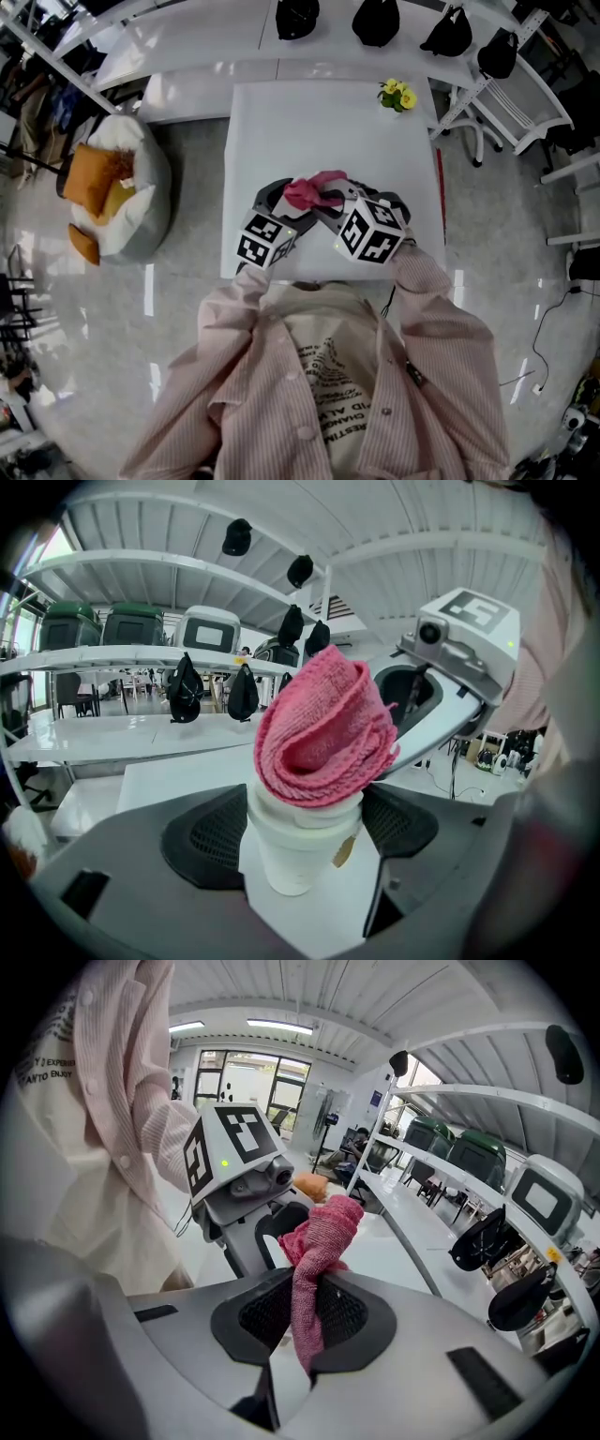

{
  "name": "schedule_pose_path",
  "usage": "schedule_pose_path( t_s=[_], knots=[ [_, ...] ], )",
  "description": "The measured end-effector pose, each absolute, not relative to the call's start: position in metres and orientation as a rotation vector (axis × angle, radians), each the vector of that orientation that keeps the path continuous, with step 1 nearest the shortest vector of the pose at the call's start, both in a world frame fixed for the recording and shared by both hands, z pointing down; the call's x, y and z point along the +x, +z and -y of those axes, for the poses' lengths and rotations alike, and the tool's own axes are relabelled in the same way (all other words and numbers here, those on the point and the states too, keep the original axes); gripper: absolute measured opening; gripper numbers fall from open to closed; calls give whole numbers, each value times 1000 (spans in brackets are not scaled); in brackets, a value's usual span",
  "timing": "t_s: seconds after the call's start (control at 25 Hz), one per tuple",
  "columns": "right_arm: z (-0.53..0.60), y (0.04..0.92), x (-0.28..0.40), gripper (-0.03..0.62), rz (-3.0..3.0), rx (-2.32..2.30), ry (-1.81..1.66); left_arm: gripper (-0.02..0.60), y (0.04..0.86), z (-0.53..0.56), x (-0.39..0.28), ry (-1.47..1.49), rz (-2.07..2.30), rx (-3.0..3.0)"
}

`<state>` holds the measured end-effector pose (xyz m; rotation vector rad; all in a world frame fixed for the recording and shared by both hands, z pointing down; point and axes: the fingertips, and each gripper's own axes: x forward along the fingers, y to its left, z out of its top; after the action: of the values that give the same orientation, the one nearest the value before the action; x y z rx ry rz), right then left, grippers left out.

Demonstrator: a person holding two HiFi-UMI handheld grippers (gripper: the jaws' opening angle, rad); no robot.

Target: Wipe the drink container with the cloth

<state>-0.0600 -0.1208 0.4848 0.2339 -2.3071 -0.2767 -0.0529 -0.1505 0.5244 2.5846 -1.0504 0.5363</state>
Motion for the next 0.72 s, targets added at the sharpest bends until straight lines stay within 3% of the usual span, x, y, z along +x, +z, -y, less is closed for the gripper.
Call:
schedule_pose_path(
  t_s=[0.72],
  knots=[
    [105, 480, -44, 40, 2339, 206, -165, 374, 523, 151, -53, 519, 1047, 2585]
  ],
)
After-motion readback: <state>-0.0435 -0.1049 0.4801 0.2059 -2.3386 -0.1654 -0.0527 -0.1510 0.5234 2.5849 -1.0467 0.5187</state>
